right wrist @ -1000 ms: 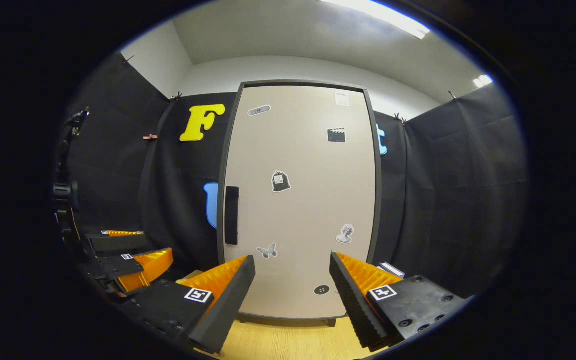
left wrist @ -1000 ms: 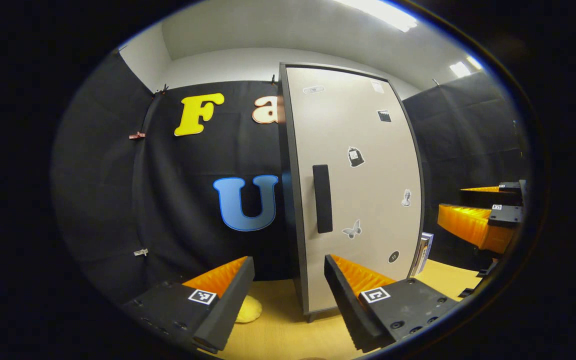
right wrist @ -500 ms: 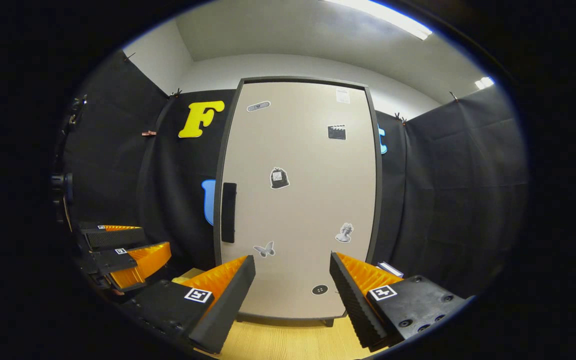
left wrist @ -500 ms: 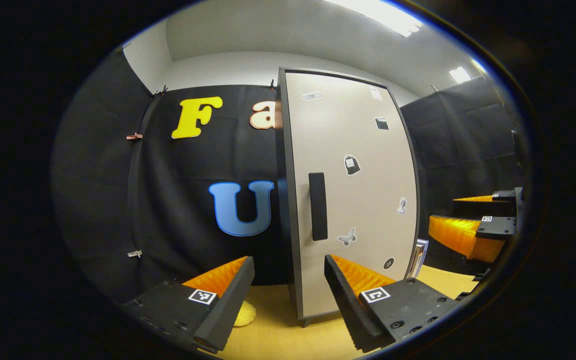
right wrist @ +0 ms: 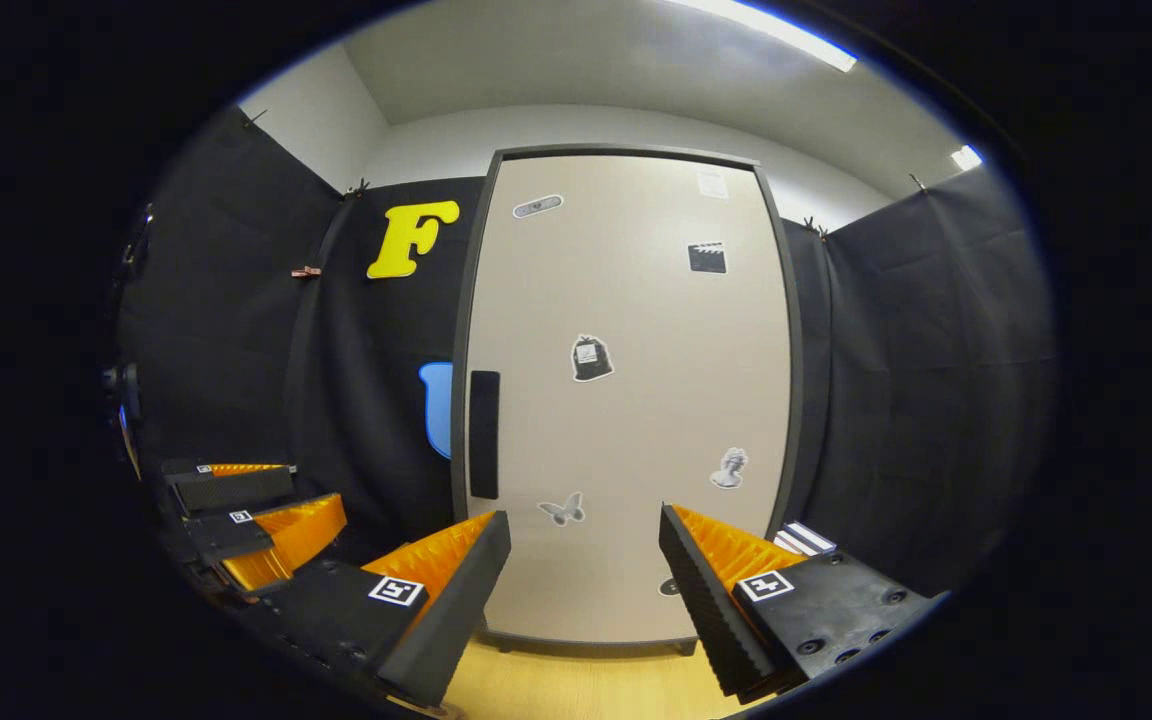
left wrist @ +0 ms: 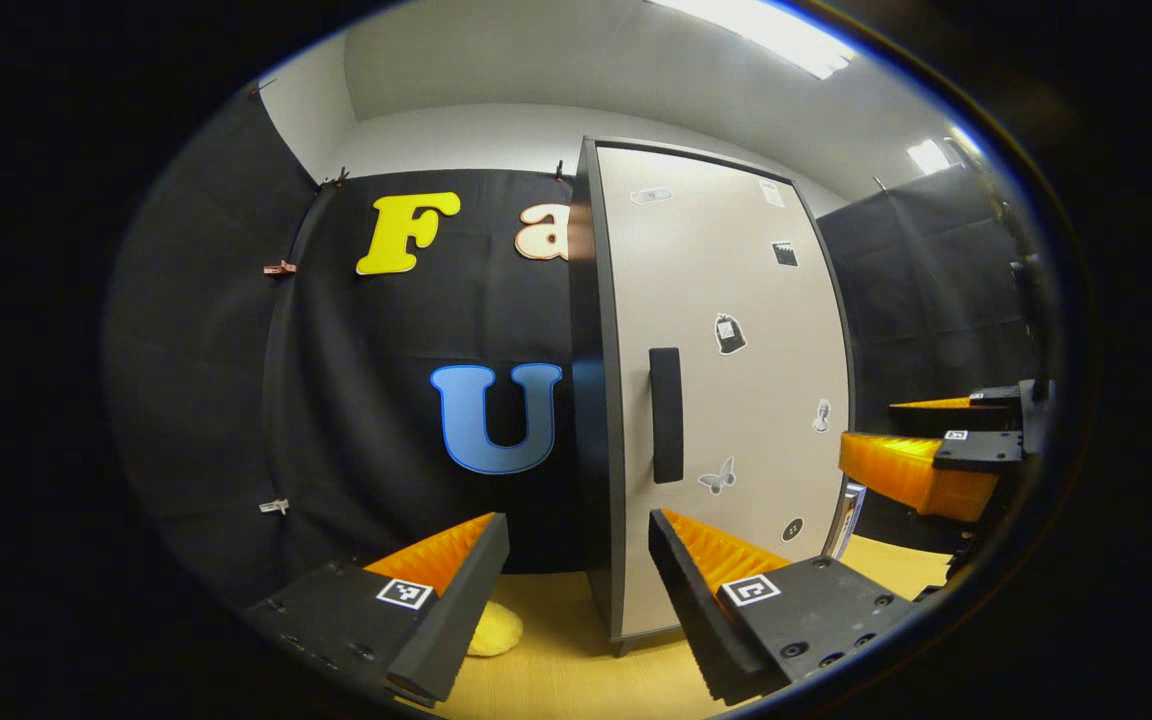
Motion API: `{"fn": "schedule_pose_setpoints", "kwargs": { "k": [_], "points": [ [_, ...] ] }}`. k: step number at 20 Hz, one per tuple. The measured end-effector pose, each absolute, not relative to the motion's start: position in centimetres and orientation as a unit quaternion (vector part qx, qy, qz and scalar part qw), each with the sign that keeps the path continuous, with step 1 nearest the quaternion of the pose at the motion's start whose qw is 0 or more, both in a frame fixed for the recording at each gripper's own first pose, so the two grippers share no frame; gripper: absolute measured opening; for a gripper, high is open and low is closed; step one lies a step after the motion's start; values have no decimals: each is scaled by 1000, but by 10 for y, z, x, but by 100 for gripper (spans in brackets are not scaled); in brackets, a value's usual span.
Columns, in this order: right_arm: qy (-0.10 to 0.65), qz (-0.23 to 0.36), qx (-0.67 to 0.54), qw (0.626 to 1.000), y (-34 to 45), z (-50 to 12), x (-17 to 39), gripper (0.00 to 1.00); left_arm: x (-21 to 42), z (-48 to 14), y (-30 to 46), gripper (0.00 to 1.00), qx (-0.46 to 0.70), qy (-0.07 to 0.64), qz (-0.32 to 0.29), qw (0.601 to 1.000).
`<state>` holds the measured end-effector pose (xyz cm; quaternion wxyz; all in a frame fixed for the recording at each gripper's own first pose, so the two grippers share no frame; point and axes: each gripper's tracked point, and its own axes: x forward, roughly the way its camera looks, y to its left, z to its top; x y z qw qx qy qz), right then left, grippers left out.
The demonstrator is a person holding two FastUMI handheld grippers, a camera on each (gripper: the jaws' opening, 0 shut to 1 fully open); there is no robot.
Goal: Open the cabinet door with the right hand, grasp the bottle in the cabinet with the left hand and place it on the coaster, then close the cabinet door with the right hand.
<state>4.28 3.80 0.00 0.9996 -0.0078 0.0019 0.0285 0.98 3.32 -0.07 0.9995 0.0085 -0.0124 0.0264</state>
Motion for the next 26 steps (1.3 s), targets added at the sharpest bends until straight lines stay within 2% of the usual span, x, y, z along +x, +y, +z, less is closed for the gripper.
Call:
{"fn": "schedule_pose_setpoints", "kwargs": {
  "k": [9,16,18,21,22,24,25,26],
  "points": [
    [-7,35,17,999,105,1,140,98,6,-14,99,89,-3,-6,51,999],
    [-8,-2,0,1000,113,-10,188,97,15,-26,143,89,5,3,81,997],
    [0,-3,7,1000,116,-14,192,91,19,-31,148,89,3,9,83,996],
    [-3,0,3,1000,122,-15,196,71,26,-37,152,89,1,17,84,996],
    [-3,-2,-1,1000,124,-18,198,69,27,-38,153,90,1,17,84,996],
    [-5,-4,-10,1000,130,-18,198,57,28,-38,152,89,3,16,82,997],
    [-9,-11,-21,1000,131,-18,199,41,28,-38,152,90,3,17,81,997],
    [-10,-20,-35,999,131,-19,199,44,28,-40,152,89,4,18,79,997]
  ]
}}
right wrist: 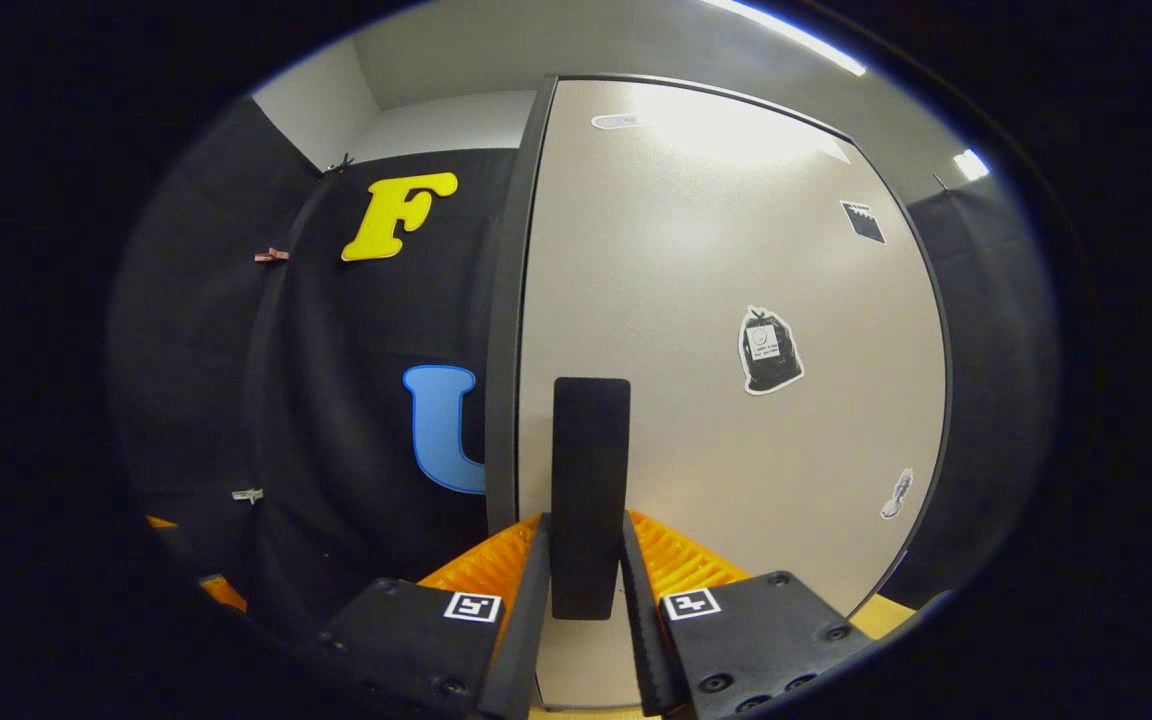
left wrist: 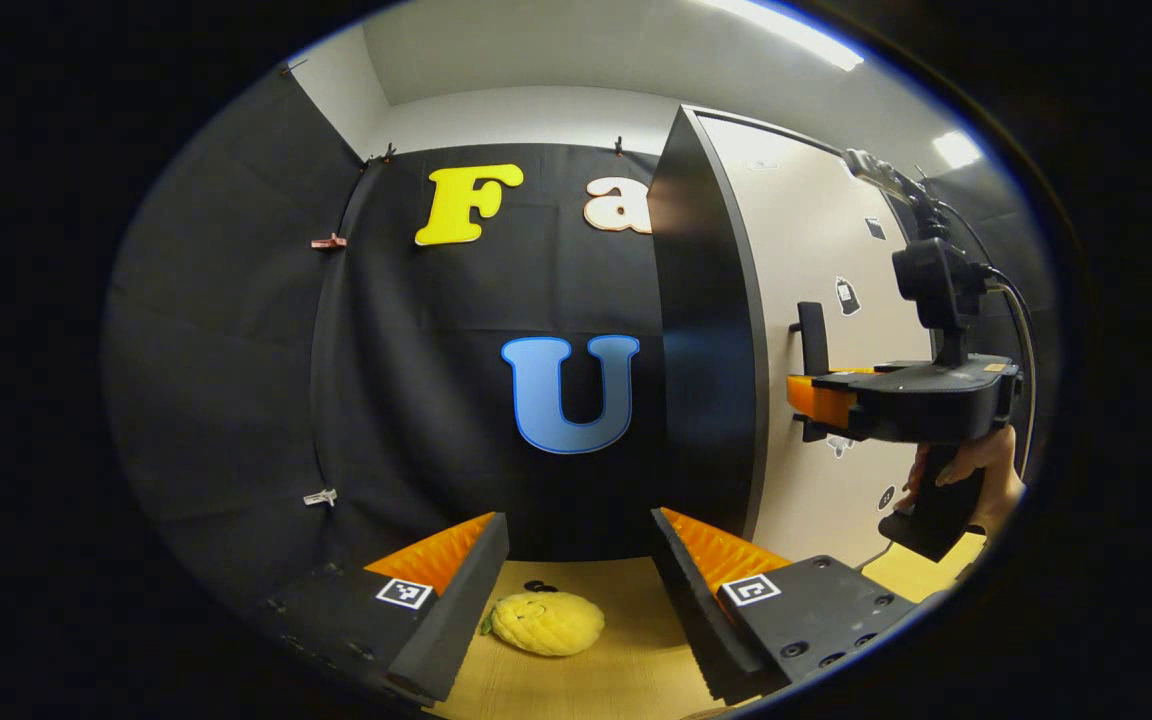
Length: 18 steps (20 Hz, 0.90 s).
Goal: Open the cabinet door with the right hand, grasp the bottle in the cabinet with the left hand and place it on the coaster, then close the cabinet door with the right hand.
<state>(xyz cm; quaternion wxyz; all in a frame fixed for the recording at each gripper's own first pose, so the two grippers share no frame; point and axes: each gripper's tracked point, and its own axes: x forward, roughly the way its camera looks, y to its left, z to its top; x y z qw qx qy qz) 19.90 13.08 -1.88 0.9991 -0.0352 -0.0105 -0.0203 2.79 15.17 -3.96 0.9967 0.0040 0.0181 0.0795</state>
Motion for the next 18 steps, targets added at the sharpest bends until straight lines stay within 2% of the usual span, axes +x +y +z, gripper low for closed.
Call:
{"fn": "schedule_pose_setpoints", "kwargs": {
  "k": [2,3,4,5,13,18],
  "points": [
    [-13,-40,-52,998,128,-20,198,43,29,-40,152,90,3,20,80,997],
    [-8,-45,-47,998,127,-21,200,36,29,-41,152,90,2,21,79,997],
    [-5,-46,-34,998,128,-20,197,36,28,-41,153,89,2,22,81,996],
    [4,-42,-27,999,128,-22,198,28,28,-41,153,90,2,22,82,996],
    [24,-3,-29,999,128,-18,161,28,21,-27,147,89,13,9,93,996],
    [32,40,-15,999,116,-10,111,28,-7,-17,99,90,15,3,91,996]
  ]
}}
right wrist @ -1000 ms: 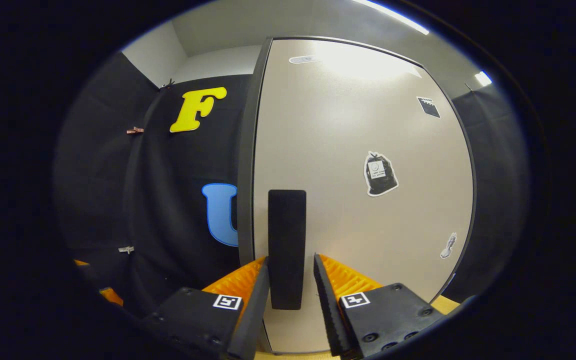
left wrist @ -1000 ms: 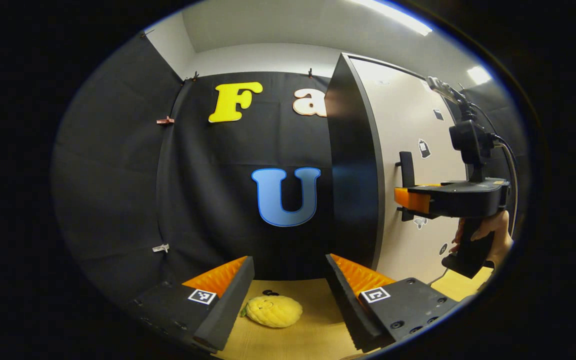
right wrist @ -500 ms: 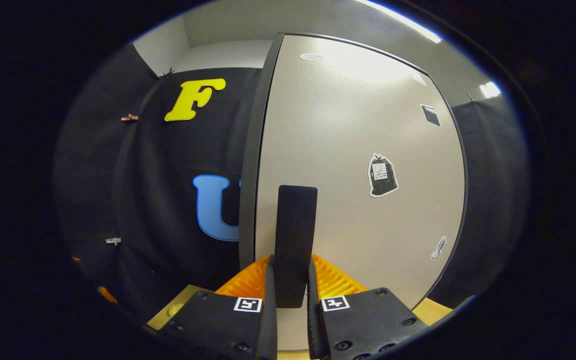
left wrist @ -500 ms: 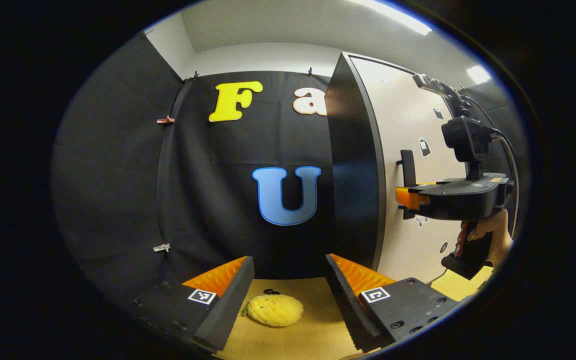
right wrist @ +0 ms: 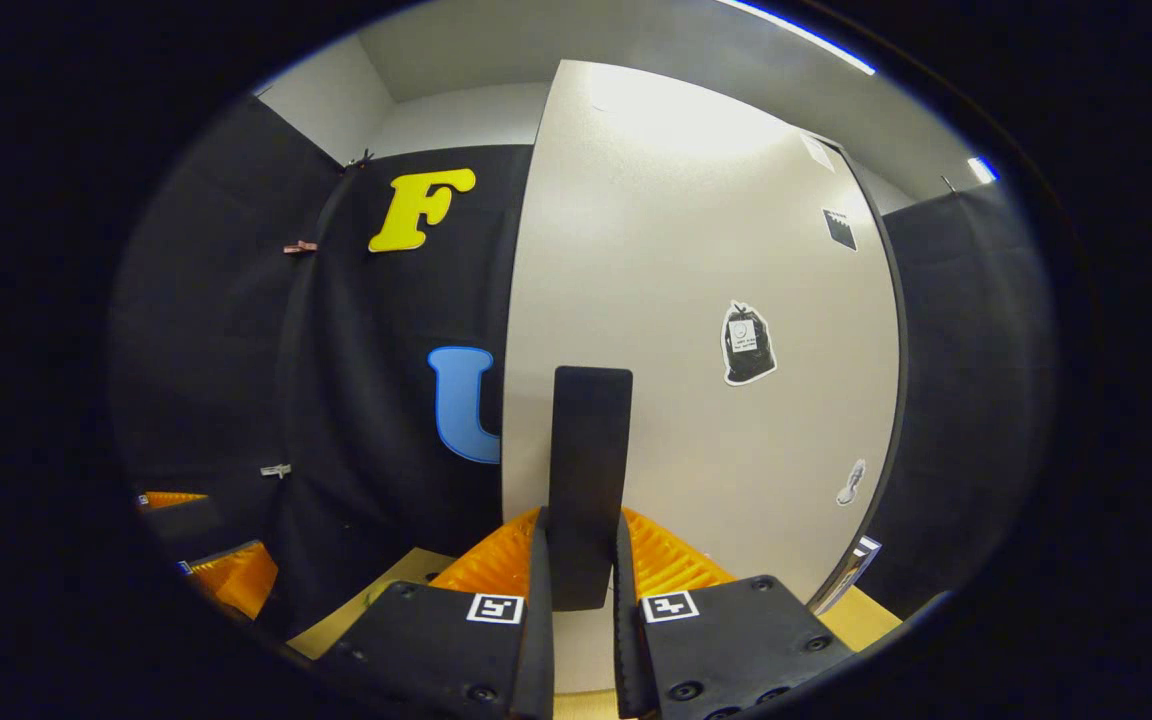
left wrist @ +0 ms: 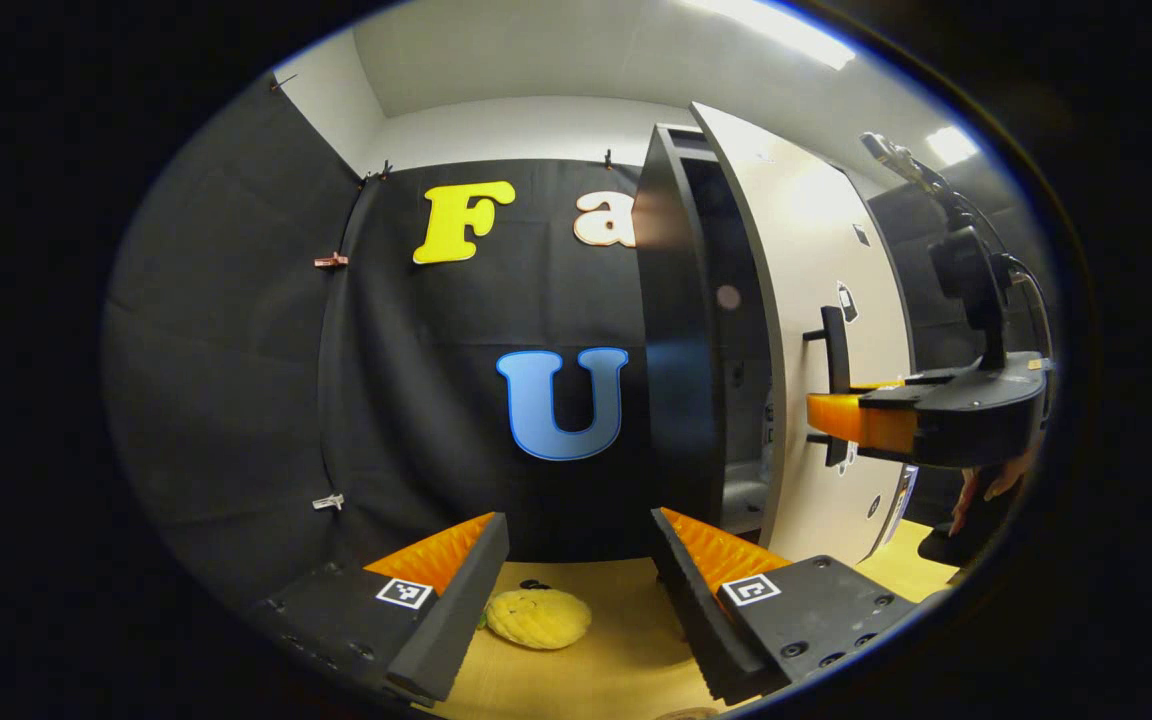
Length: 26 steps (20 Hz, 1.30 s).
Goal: Open the cabinet door with the right hand, grasp the bottle in the cabinet with the left hand and place it on the coaster, then close the cabinet door with the right hand.
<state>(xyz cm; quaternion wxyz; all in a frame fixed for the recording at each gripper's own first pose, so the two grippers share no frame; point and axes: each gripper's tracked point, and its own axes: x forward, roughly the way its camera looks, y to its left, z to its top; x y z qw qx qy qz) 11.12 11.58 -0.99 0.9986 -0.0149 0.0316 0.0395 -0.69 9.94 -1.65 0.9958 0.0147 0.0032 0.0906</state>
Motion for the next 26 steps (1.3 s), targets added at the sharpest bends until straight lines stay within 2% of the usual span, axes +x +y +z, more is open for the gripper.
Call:
{"fn": "schedule_pose_setpoints", "kwargs": {
  "k": [4,16,21,25,26],
  "points": [
    [39,80,-7,996,104,-5,79,28,-24,-9,57,89,16,4,95,995],
    [53,177,5,983,33,10,-11,28,-86,11,-43,89,14,-4,163,986],
    [46,185,1,982,-22,11,-42,28,-90,17,-95,89,33,-9,158,987],
    [55,161,-7,985,-70,4,-56,27,-86,15,-129,89,53,-10,138,989],
    [49,156,-7,986,-81,7,-60,22,-80,15,-139,90,47,-11,129,990]
  ]
}}
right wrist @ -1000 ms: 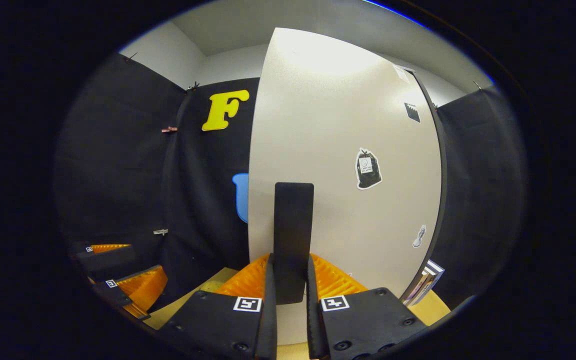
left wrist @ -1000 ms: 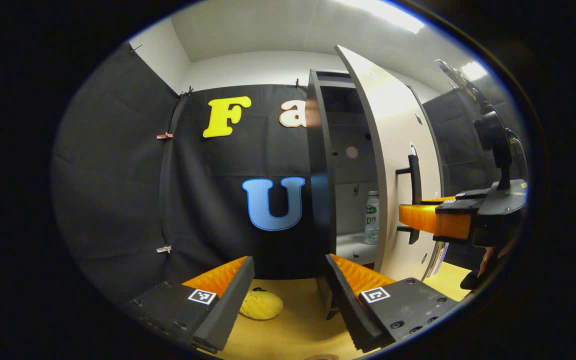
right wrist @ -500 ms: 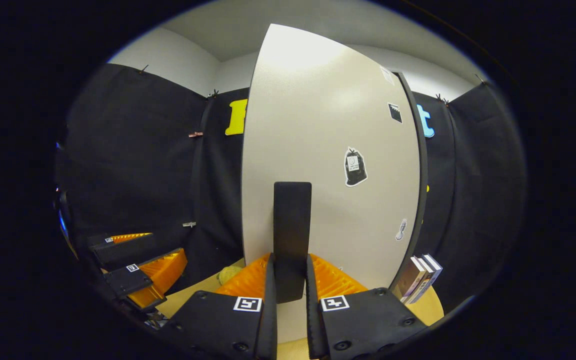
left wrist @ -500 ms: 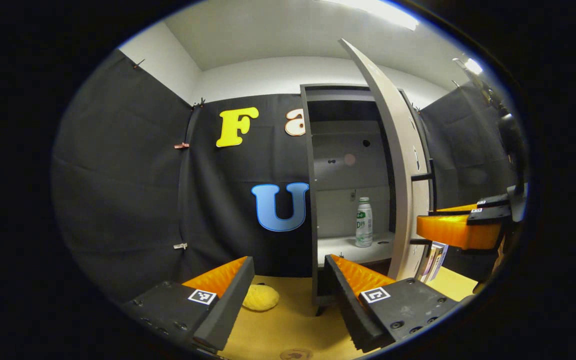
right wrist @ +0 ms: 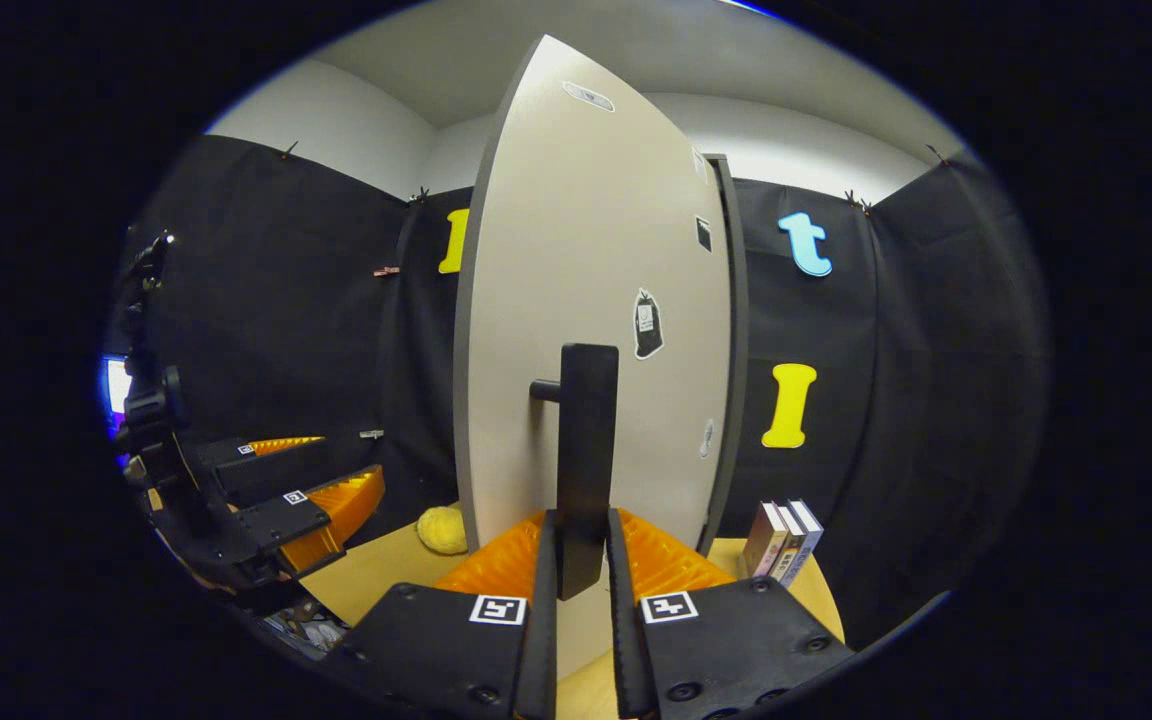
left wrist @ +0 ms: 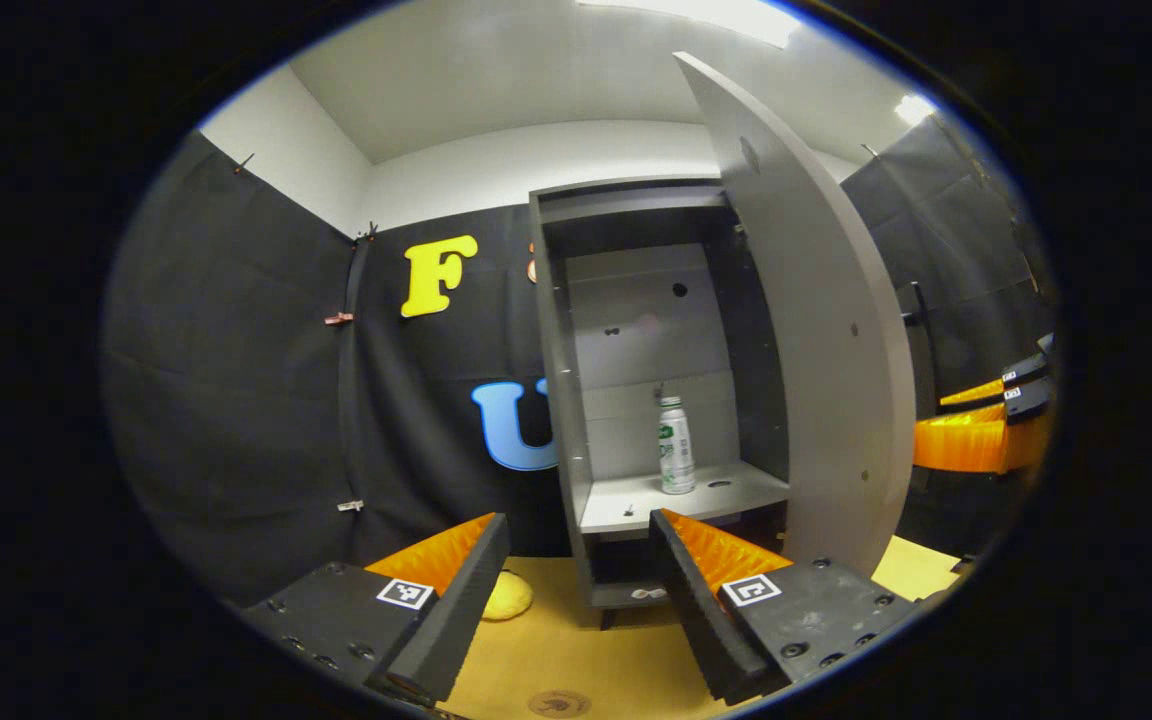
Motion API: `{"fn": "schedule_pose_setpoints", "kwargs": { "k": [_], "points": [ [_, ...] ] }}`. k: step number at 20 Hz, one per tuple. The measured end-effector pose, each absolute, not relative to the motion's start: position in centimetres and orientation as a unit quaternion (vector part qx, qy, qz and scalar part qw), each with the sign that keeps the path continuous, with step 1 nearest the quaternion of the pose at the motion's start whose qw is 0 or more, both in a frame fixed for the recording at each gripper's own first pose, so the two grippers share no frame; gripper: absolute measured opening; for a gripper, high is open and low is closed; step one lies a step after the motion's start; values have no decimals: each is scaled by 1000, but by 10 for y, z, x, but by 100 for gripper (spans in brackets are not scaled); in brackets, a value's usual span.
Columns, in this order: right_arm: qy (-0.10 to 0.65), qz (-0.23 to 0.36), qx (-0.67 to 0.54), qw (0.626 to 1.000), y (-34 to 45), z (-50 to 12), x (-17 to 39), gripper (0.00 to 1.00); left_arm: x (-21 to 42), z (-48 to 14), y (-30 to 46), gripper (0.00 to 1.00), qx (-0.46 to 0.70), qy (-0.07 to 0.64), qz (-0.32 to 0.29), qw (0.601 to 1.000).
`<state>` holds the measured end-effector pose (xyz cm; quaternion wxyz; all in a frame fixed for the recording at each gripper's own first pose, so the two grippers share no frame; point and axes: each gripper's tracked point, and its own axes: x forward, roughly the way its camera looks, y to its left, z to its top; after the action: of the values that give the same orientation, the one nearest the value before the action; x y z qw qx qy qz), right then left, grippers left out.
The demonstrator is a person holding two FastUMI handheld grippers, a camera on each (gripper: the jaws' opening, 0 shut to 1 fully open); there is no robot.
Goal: Open the cabinet door with the right hand, grasp the bottle in the cabinet with the left hand and place it on the coaster, then close the cabinet door with the right hand.
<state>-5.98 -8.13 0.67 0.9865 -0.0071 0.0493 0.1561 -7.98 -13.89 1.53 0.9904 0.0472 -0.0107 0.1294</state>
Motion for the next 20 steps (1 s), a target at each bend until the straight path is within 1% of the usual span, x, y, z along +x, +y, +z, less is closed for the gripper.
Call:
{"fn": "schedule_pose_setpoints", "kwargs": {
  "k": [1,4,7,8,9,10,11,14,15,18,19,20],
  "points": [
    [51,150,-8,987,-90,7,-61,27,-76,16,-150,89,40,-11,119,992],
    [55,126,-17,990,-122,9,-64,27,-71,22,-178,89,36,-12,98,994],
    [47,101,-18,994,-150,12,-64,27,-64,28,-187,89,43,-16,96,994],
    [47,93,-15,994,-160,11,-65,21,-60,26,-191,90,41,-16,95,995],
    [47,86,-11,995,-170,10,-66,22,-57,26,-194,86,37,-14,92,995],
    [48,82,-3,995,-178,11,-65,12,-54,24,-198,90,35,-13,89,995],
    [50,78,5,996,-184,9,-65,21,-53,26,-200,90,34,-13,87,996],
    [57,82,31,995,-191,9,-64,21,-47,26,-204,90,37,-13,81,996],
    [59,85,33,994,-187,8,-68,21,-45,27,-205,85,39,-13,80,996],
    [52,81,3,995,-186,8,-74,22,-37,24,-205,85,38,-11,75,996],
    [50,76,-6,996,-188,8,-76,21,-32,24,-204,90,36,-11,72,997],
    [47,71,-11,996,-189,9,-80,20,-28,24,-203,85,35,-10,69,997]
  ]
}}
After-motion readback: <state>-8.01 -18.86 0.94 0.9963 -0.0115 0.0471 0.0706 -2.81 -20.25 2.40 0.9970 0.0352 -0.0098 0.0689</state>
